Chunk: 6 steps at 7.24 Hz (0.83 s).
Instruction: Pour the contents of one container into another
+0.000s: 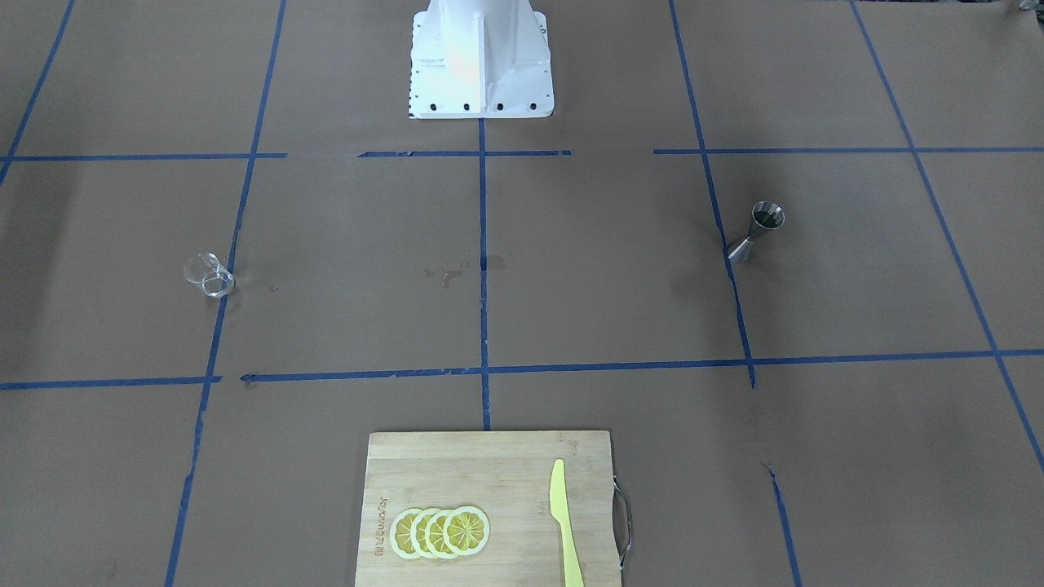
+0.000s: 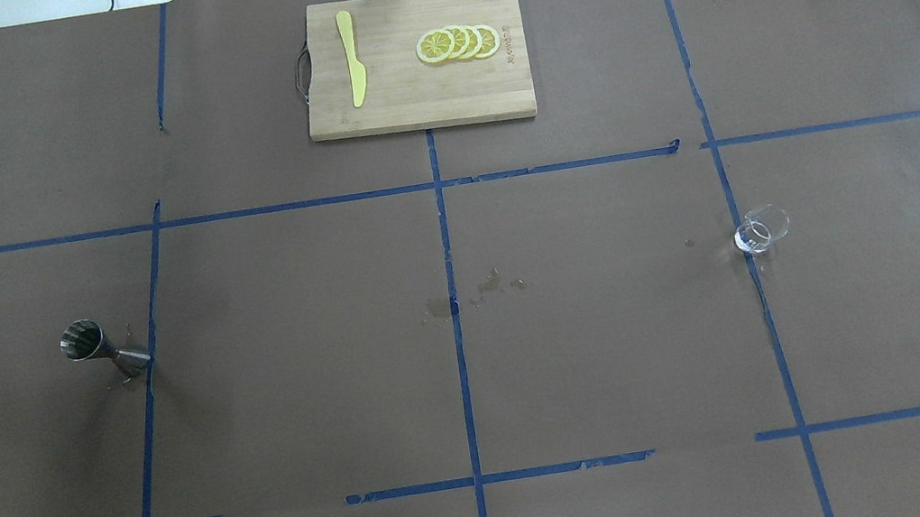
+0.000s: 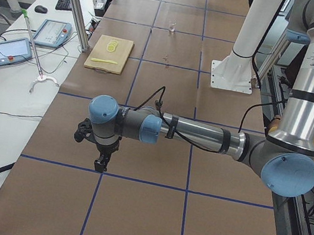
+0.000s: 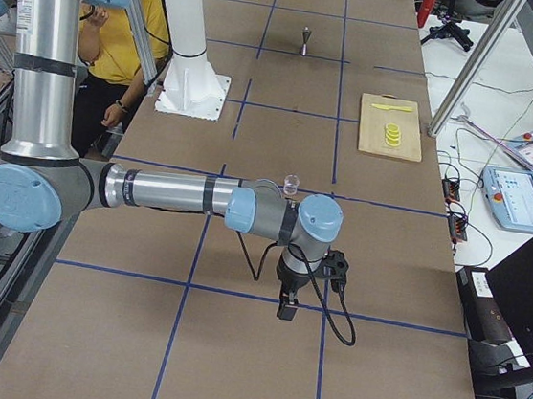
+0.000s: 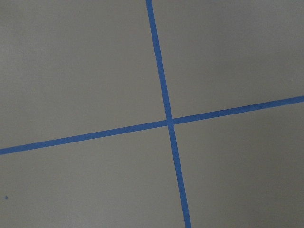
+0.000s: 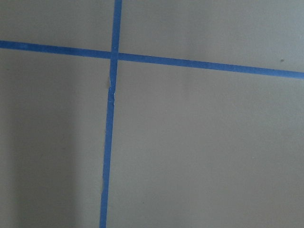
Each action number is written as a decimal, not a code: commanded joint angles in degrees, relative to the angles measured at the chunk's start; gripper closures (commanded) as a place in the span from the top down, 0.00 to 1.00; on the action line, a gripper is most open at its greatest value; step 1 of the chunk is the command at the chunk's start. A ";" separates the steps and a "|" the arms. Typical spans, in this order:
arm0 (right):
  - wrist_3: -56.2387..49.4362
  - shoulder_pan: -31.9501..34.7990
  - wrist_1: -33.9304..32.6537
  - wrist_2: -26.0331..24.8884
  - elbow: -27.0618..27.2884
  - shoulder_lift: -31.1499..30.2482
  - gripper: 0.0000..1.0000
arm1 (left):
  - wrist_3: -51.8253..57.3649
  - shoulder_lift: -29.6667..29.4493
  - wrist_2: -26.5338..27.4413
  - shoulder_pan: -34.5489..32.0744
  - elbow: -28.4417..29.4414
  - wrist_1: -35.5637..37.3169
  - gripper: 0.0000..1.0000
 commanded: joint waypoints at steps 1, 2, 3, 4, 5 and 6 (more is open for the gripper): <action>0.00 -0.05 0.00 0.03 0.23 0.07 1.00 | -0.09 0.00 -0.12 0.02 -1.41 -0.02 1.00; 0.00 -0.05 0.09 0.03 0.32 0.07 1.00 | -0.18 0.09 0.14 -0.07 -1.15 -0.02 1.00; 0.00 0.03 0.00 0.11 0.58 -0.02 1.00 | -0.18 0.09 0.15 0.02 -0.71 -0.02 1.00; 0.00 -0.05 0.09 0.20 0.76 0.07 1.00 | -0.26 0.09 0.15 0.02 -0.71 -0.02 1.00; 0.00 -0.05 0.09 0.20 0.58 -0.02 1.00 | -0.26 0.09 0.23 0.02 -0.54 0.07 1.00; 0.00 -0.05 0.09 0.38 0.58 -0.02 1.00 | -0.26 0.09 0.23 0.02 -0.62 0.07 1.00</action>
